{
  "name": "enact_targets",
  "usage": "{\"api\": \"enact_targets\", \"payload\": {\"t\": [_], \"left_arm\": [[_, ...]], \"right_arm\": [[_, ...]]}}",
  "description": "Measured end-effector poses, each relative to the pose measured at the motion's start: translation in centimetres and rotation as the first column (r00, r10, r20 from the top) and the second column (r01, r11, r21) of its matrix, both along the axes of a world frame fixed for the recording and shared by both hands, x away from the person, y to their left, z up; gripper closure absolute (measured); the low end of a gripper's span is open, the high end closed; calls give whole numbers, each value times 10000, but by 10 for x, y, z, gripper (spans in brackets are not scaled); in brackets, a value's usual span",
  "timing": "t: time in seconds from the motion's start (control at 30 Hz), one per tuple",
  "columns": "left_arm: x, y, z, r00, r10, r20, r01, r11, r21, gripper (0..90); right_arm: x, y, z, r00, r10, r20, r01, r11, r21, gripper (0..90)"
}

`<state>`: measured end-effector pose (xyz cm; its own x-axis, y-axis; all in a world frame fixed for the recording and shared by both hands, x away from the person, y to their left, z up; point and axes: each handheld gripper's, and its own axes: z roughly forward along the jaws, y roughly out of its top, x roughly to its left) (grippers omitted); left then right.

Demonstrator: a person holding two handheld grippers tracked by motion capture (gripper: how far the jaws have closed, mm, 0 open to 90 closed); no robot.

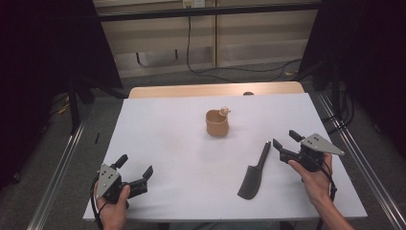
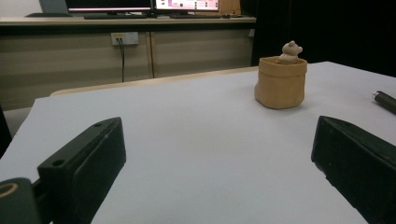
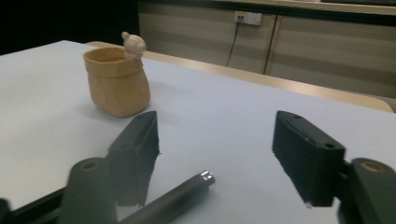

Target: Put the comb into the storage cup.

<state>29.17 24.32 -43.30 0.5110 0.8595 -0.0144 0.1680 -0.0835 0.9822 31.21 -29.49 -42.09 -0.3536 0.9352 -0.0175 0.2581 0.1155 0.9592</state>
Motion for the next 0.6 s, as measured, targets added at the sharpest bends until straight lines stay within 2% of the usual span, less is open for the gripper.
{"api": "enact_targets", "payload": {"t": [0.1,0.13,0.2,0.27,0.4,0.5,0.53,0.6], "left_arm": [[1,-2,-1,10000,13,-75,-12,10000,77,32],[0,-2,-1,10000,39,-62,-38,10000,78,32],[1,-3,-1,10000,-14,-53,14,10000,90,32],[1,-3,0,10000,-25,-41,26,9999,108,32],[1,-3,-1,10000,48,-69,-47,9999,100,32],[1,-3,-1,10000,44,-66,-43,9999,126,32],[1,-3,-1,10000,35,-51,-34,9998,171,32],[1,-3,-1,10000,14,-60,-13,9998,198,32]], "right_arm": [[0,-1,4,9998,170,-86,-169,9998,74,383],[0,-1,4,9996,88,-271,-86,9999,94,397],[1,-2,4,9993,110,-346,-106,9999,98,423],[1,-3,4,9990,153,-422,-148,9998,136,492],[2,-4,9,9945,368,-978,-336,9989,341,613],[2,-4,14,9915,496,-1204,-438,9978,505,712],[3,-6,15,9894,623,-1311,-553,9968,570,779],[3,-6,15,9881,641,-1398,-568,9968,558,808]]}}
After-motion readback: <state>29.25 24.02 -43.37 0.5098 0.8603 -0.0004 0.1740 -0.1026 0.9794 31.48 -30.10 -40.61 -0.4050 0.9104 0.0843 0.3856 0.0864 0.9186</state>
